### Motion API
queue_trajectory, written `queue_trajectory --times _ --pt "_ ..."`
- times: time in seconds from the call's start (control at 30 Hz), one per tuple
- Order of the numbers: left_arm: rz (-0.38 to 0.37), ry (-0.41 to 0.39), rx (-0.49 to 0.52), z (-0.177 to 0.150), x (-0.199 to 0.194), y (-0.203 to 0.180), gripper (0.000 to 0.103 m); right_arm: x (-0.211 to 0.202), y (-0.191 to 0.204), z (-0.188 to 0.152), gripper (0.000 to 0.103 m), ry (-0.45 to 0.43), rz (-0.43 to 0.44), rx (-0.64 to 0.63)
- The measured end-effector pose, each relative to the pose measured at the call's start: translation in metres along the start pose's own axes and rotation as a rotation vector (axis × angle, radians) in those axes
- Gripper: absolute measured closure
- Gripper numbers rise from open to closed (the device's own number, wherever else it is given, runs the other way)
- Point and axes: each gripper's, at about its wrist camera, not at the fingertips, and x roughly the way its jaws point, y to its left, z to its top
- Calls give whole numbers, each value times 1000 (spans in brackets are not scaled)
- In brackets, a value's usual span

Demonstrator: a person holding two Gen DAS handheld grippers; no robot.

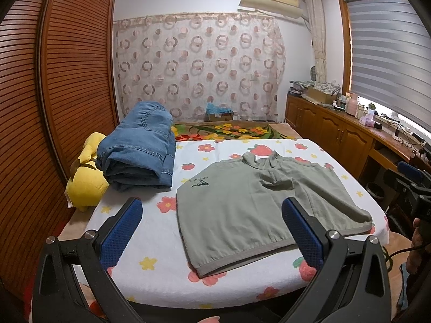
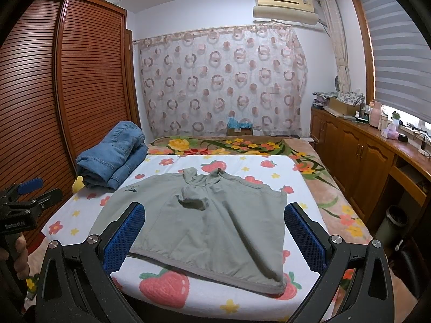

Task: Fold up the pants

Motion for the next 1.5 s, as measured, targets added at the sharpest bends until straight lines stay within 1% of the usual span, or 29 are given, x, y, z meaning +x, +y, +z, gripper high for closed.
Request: queue_trajectory --times 0.43,1.5 --pt "4 1 1 0 -3 -6 0 0 1 1 0 0 -2 -1" --pt "5 -2 -1 -3 0 -5 0 1 0 -1 0 4 2 1"
